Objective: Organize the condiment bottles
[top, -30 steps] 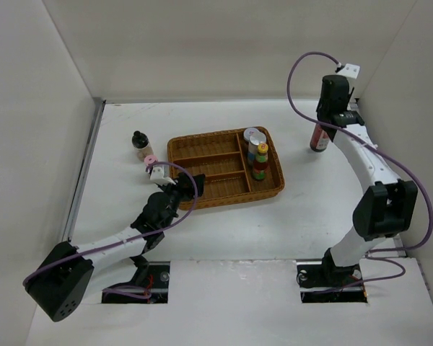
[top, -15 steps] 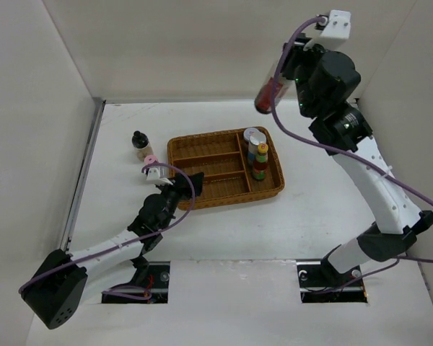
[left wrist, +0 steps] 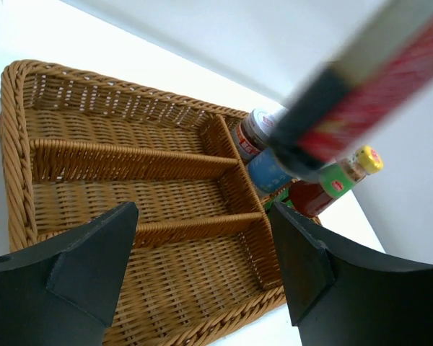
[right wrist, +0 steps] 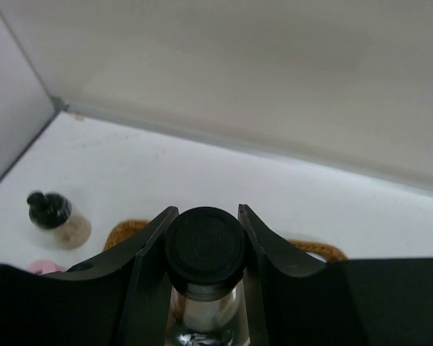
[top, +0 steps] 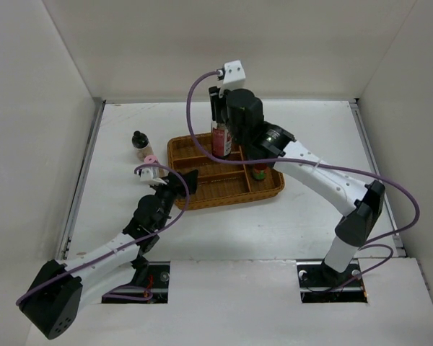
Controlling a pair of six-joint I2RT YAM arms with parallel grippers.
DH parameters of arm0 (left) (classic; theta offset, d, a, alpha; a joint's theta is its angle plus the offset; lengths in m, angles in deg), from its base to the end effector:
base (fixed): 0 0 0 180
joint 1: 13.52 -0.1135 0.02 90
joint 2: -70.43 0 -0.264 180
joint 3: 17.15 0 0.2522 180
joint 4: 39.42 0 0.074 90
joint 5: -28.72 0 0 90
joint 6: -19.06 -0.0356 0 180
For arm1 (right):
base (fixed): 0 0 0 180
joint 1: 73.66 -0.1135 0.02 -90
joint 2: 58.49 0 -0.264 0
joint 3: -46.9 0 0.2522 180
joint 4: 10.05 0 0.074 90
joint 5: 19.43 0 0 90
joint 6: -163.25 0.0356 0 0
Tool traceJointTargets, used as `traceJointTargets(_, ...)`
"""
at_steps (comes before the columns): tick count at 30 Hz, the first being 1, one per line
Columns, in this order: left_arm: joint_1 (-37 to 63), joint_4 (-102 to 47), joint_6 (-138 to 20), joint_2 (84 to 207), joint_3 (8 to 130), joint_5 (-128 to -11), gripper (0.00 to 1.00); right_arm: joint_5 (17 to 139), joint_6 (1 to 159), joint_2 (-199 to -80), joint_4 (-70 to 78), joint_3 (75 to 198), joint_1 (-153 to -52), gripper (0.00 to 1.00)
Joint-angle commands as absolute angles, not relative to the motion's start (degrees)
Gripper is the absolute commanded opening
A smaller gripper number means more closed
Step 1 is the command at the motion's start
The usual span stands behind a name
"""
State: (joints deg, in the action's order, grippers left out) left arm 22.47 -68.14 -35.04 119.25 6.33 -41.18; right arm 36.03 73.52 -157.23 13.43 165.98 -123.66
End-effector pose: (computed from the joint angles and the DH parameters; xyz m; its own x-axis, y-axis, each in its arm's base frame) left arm 0.1539 -0.0967 0.2106 -0.1222 -0.5918 -0.7968 0.2501 0.7585 -0.6018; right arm 0.2724 0.2933 0.4564 -0.0365 -0.0374 -0.9986 -0.2669 0.9634 -0.0264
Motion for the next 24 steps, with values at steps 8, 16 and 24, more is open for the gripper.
traceJointTargets(8,22.0,-69.6,-34.3,120.4,5.9,-41.5,0.73,35.2,76.5,-156.0,-1.6,159.7,-124.0,0.26)
traceJointTargets(16,22.2,-69.7,-34.1,120.3,6.0,-41.7,0.73,35.4,79.4,-154.9,-1.7,152.4,-123.8,0.26)
traceJointTargets(24,22.6,-69.8,-34.0,120.6,6.2,-41.7,0.73,35.2,81.0,-153.0,-3.5,146.4,-123.1,0.26)
